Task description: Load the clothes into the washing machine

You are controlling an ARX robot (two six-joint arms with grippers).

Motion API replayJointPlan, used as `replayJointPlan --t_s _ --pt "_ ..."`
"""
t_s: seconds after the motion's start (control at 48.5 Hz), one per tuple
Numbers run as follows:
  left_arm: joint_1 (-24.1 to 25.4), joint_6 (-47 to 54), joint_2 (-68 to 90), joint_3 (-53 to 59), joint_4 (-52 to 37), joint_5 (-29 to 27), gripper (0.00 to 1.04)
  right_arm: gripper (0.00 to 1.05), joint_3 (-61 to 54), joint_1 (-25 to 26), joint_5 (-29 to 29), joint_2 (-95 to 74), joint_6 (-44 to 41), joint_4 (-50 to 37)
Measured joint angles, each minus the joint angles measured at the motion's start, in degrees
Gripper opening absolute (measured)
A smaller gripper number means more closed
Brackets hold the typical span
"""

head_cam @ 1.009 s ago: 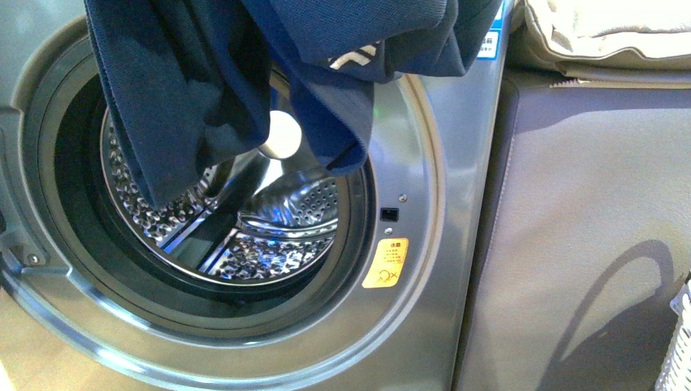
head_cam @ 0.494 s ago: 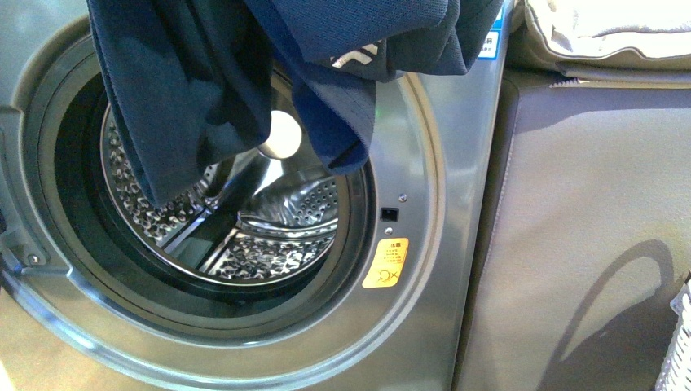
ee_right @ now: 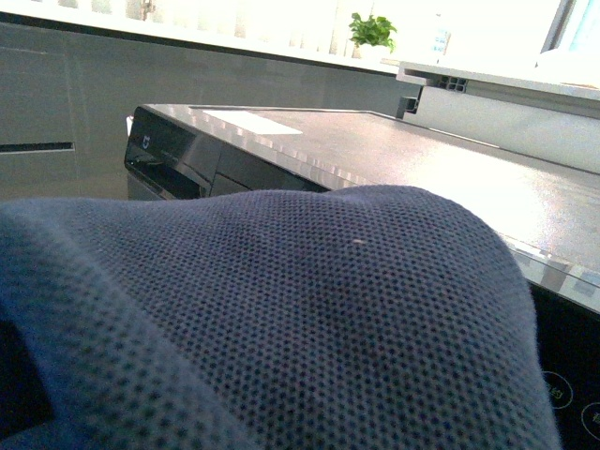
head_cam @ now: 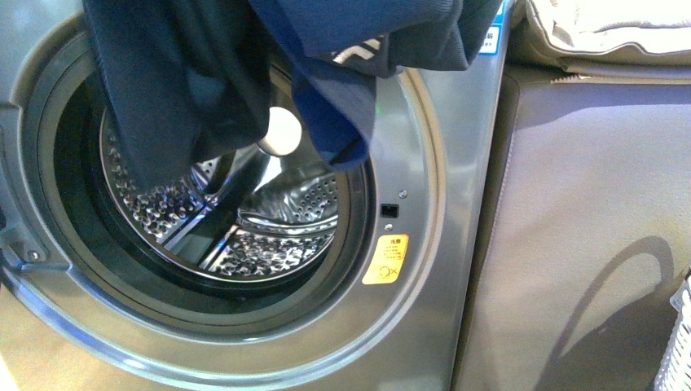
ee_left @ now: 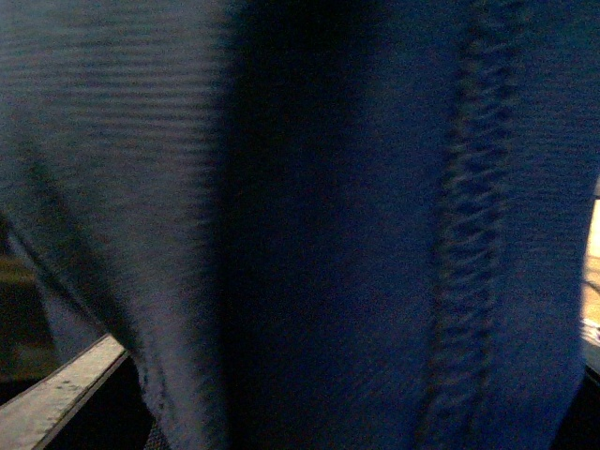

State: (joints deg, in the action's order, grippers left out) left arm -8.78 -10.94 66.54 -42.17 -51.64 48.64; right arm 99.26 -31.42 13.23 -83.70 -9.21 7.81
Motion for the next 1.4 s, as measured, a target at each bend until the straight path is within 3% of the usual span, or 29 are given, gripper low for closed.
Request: replayJointPlan --t_s 0.206,0.515,0.948,1.401 --pt "-4.39 -1.77 0.72 0.76 -4.07 0.55 0.98 0.08 0.00 -0.02 0.04 0.00 0.00 0.00" --pt "-9.77 1.09 4.39 -1.42 -0.09 -7.43 0.98 0.08 0.00 0.00 -0.04 0.00 -0.02 0.00" --pt "-14.40 0.50 10.91 -9.66 1.70 -30.67 0.98 0.08 0.00 0.00 -0.17 0.00 -0.02 -0.04" --pt "-21.73 0.04 14.58 -12.04 0.00 -33.86 0.98 0.08 0.00 0.02 -0.28 0.00 -0.02 -0.04"
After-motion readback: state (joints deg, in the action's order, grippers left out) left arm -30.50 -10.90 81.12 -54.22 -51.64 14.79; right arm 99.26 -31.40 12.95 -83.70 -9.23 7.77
